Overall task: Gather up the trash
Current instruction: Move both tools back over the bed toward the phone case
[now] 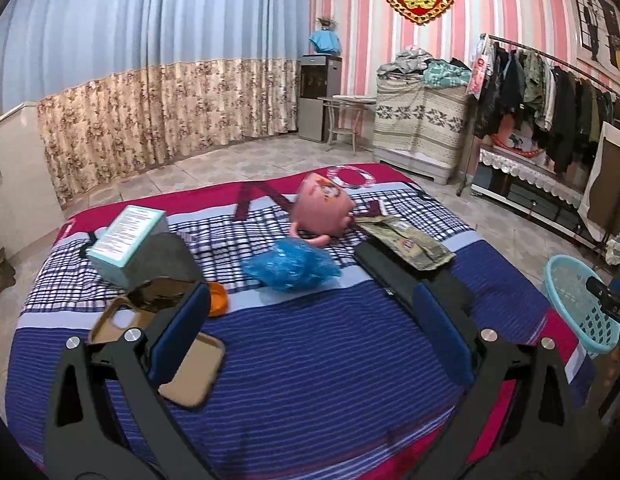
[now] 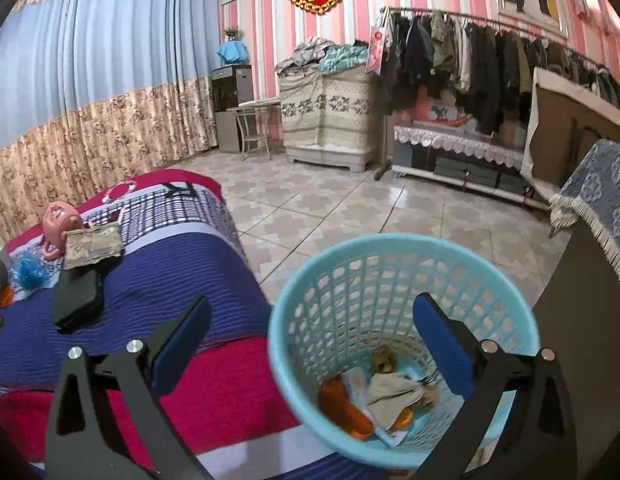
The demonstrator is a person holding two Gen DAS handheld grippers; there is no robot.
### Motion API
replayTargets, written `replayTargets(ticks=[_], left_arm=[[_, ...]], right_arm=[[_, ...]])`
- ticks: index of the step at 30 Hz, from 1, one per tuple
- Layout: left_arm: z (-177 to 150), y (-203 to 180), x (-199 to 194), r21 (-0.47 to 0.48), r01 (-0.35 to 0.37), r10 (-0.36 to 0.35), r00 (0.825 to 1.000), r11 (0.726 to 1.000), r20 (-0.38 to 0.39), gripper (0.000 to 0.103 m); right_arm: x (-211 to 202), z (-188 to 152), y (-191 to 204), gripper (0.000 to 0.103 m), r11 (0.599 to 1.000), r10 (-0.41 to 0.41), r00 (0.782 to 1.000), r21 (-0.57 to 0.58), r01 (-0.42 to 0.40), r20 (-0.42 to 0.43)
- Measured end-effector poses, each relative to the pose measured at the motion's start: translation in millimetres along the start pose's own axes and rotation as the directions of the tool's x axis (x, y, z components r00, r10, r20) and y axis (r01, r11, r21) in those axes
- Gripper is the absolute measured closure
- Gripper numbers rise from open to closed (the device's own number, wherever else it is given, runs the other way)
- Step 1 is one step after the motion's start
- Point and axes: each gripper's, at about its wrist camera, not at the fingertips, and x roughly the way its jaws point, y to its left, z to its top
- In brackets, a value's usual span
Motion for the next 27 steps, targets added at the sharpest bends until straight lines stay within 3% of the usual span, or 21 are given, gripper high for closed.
replayTargets(ticks=[9, 27], left_arm=[[3, 41, -2, -0.055, -0.045, 0.045, 0.999, 0.997, -0.002, 0.006], [-2, 79, -1, -0.101, -0.086, 0.086, 0.996, 0.991, 0.001, 0.006]], right_arm=[[-8, 6, 32, 0.005, 0.998, 0.041, 0.999, -0.038, -0.04, 0.01], [-2, 18, 85, 0.005, 0.992, 0.093, 0.996, -0.092, -0.092, 0.002]])
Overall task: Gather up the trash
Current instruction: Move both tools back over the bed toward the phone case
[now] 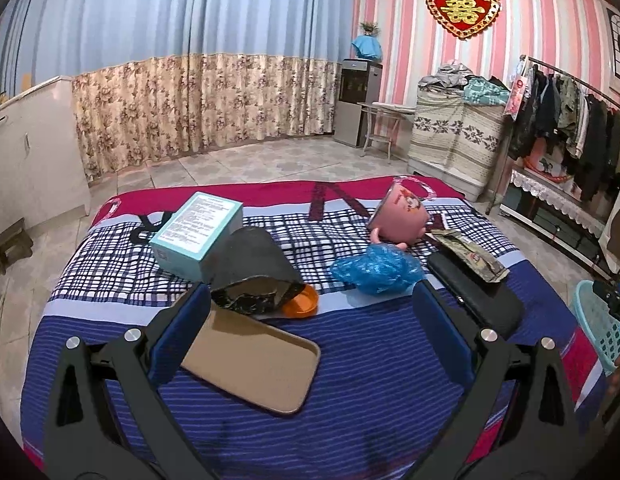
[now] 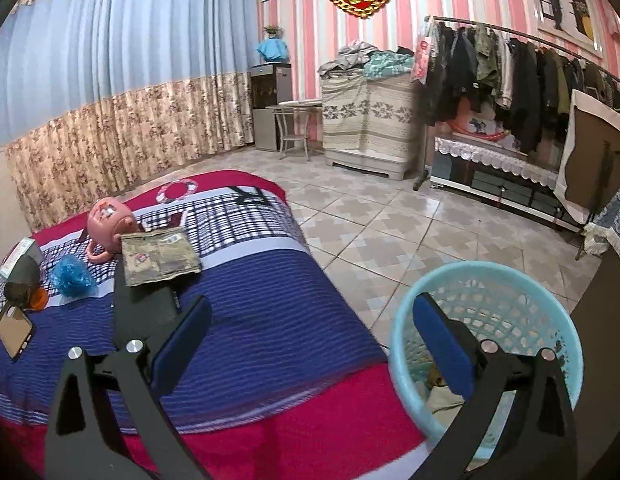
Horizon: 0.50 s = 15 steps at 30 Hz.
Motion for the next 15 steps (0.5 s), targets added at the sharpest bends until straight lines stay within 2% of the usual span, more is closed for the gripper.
replayTargets(ticks=[15], left_arm=[[-4, 42, 15, -0.051, -0.062, 0.061, 0.998, 0.997, -0.027, 0.006]], right_arm=[[26, -4, 70, 0.005, 0.99, 0.106, 0.993, -0.088, -0.11, -0.05]])
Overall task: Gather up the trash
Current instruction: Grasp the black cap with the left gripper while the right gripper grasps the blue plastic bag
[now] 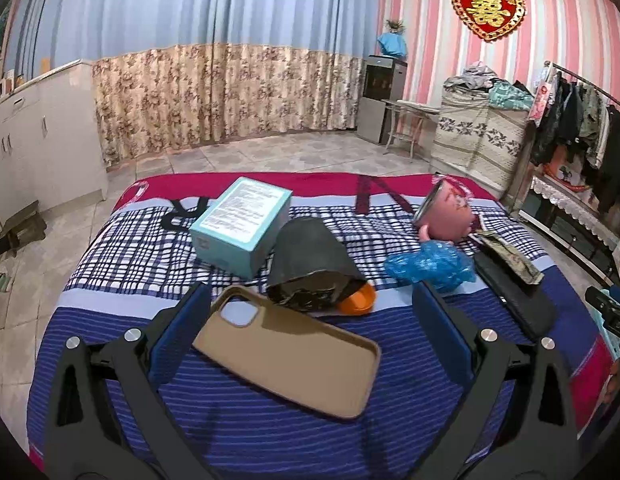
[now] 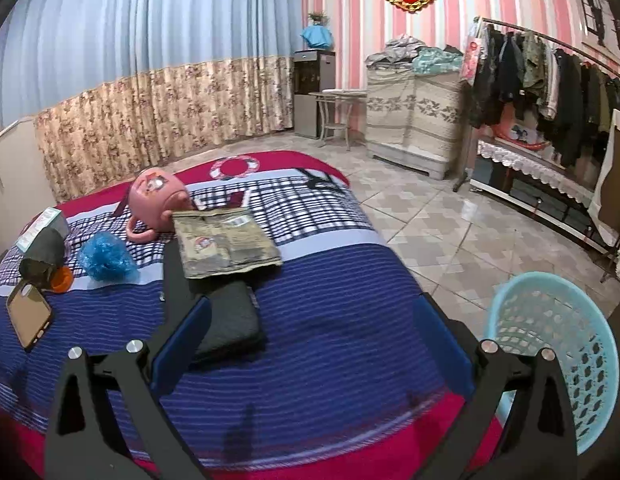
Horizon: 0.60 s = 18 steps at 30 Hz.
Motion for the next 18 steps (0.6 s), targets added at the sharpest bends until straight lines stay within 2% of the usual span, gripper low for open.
replayTargets(ticks=[12, 16, 18], left_arm=[[-3, 15, 20, -0.023, 0.005, -0.006, 0.999, 1.0, -0.042, 0.006], [5, 11, 41, -0.02, 0.031, -0.032, 0.996, 0.999, -0.08, 0.006], [13, 6, 51, -0.007, 0.044, -0.044, 0.995, 0.999, -0.091, 0.006]], right_arm=[[22, 3, 45, 0.005, 0.993, 0.063, 0.997, -0.098, -0.066, -0.034], [25, 8, 63, 0.005, 0.987, 0.066, 0.998, -0.143, -0.068, -0.023], [28, 13, 66, 0.005, 0.985, 0.097, 0.995, -0.14, -0.101, -0.031]])
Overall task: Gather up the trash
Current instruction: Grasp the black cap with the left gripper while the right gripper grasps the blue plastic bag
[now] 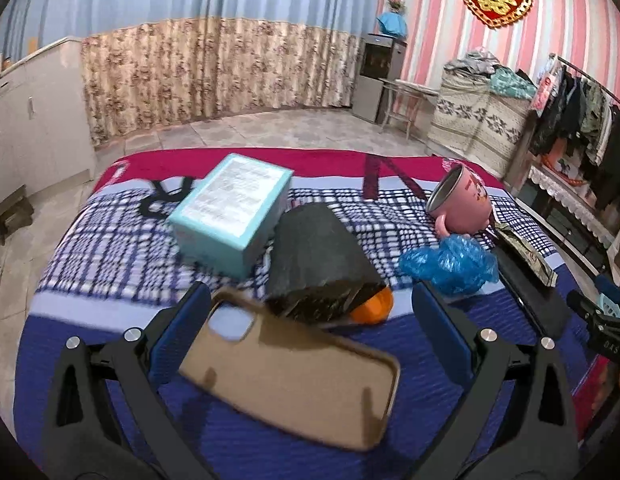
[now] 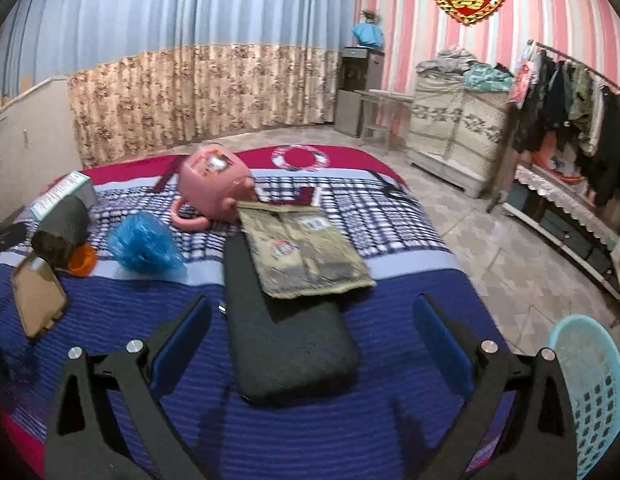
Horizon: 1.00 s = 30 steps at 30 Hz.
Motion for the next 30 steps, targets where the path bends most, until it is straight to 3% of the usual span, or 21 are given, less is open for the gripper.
replayTargets(ticks=[8, 11, 15, 18, 22, 23, 26, 29, 30], left_arm=[[20, -8, 53, -0.008, 0.032, -0.033, 0.992, 0.999, -0.122, 0.008], [13, -7, 63, -0.011, 0.037, -0.039, 0.986, 0.999, -0.16, 0.022], [9, -4, 52, -0.024, 0.056, -0.059, 0.992, 0.998, -0.109, 0.023], [10, 4, 26, -0.037, 0.047, -0.048, 0.999, 0.998, -0.026, 0.024], [11, 15, 0, -0.04, 0.016, -0.015, 1.0, 0.999, 0.022, 0.024], [11, 17, -5, -0.036, 0.0, 0.001, 1.0, 0.999, 0.028, 0.024], [7, 21, -18, -0.019, -0.055, 0.055, 0.998, 0.998, 0.035, 0.024], [2, 27, -31, -0.023, -0.068, 0.069, 0.997, 0.997, 0.042, 0.025], [3, 29, -33, -0.026, -0.072, 0.073, 0.996, 0.997, 0.047, 0.032]], right_arm=[[18, 17, 44, 0.005, 0.991, 0.111, 0.994, -0.07, -0.111, -0.01], [27, 17, 65, 0.005, 0.984, 0.124, 0.992, -0.129, -0.125, -0.015], [36, 20, 85, 0.005, 0.975, 0.149, 0.989, -0.165, -0.148, -0.006], [46, 26, 98, 0.005, 0.968, 0.167, 0.986, -0.189, -0.167, -0.015], [62, 31, 114, 0.007, 0.96, 0.204, 0.978, -0.188, -0.208, -0.041], [65, 32, 116, 0.014, 0.958, 0.209, 0.977, -0.191, -0.215, -0.05], [79, 29, 126, 0.061, 0.94, 0.25, 0.96, -0.206, -0.271, -0.122], [69, 26, 123, 0.073, 0.93, 0.293, 0.95, -0.198, -0.31, -0.112], [64, 26, 120, 0.074, 0.93, 0.297, 0.949, -0.195, -0.312, -0.103]])
